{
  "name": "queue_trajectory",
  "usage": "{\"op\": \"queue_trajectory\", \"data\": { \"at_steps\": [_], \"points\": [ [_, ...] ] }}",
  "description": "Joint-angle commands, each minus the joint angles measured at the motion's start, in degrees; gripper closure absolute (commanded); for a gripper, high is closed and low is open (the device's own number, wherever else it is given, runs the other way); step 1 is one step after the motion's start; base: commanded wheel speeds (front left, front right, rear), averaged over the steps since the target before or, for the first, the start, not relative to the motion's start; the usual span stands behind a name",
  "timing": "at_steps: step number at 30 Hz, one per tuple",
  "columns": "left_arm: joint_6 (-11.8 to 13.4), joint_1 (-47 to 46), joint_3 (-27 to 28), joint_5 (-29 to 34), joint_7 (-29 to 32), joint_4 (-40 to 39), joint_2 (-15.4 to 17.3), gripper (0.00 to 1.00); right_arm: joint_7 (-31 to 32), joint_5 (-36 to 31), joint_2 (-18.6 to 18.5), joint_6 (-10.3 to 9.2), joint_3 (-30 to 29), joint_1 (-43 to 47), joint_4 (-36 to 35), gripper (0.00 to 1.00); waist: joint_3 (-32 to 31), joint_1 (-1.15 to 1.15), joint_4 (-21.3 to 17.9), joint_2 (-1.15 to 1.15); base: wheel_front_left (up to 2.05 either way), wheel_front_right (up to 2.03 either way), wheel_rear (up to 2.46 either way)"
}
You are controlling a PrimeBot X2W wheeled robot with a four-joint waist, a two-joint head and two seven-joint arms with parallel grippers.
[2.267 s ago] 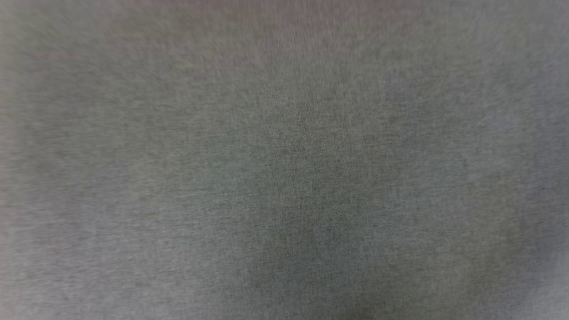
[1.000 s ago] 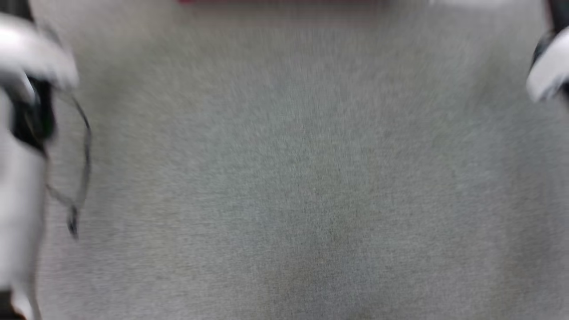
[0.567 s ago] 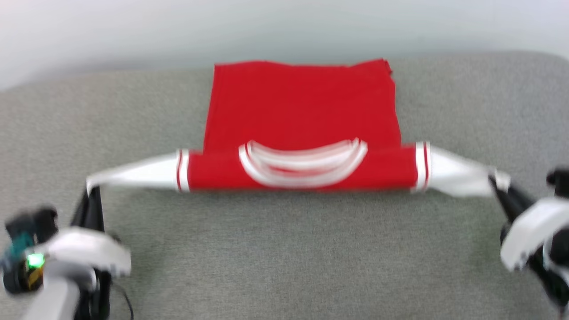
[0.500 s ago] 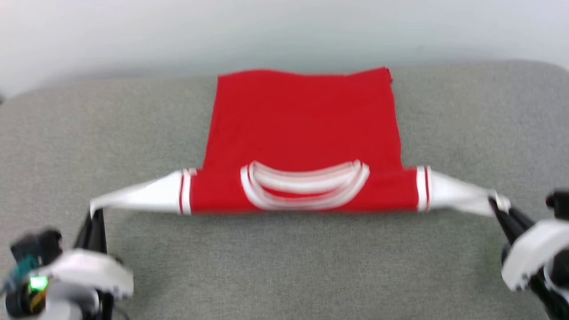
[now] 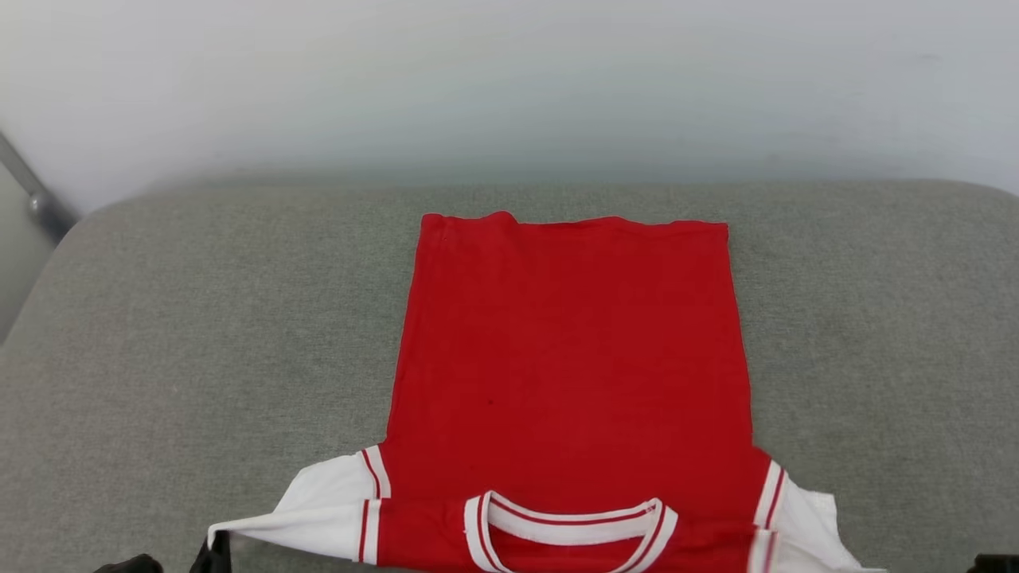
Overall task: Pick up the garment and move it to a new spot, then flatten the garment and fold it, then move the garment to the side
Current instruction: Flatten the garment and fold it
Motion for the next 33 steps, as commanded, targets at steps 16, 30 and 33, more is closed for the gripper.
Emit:
{"op": "queue_trajectory", "data": {
  "at_steps": [16,30,33],
  "points": [
    [-1.27,-8.85,-4.08,5.39,-3.45,-5.45,-1.26,1.00,-0.60,-0.44,1.22,-0.05,-6.15,-28.56,10.52,0.00,10.65,0.02,2.95,0.00,0.00,0.00,0.00],
    [-4.63,-19.77,-6.93,8.71,-6.86,-7.69,-5.44,1.00,11.23,-2.43,-4.99,-0.05,-7.32,-65.63,34.58,0.00,23.96,0.02,10.15,0.00,0.00,0.00,0.00],
    [-5.36,-21.49,-7.55,9.29,-7.13,-8.14,-6.38,1.00,16.47,-2.92,-5.72,-0.05,-6.99,-71.50,37.16,0.00,26.25,0.02,11.86,0.00,0.00,0.00,0.00]
  ]
}}
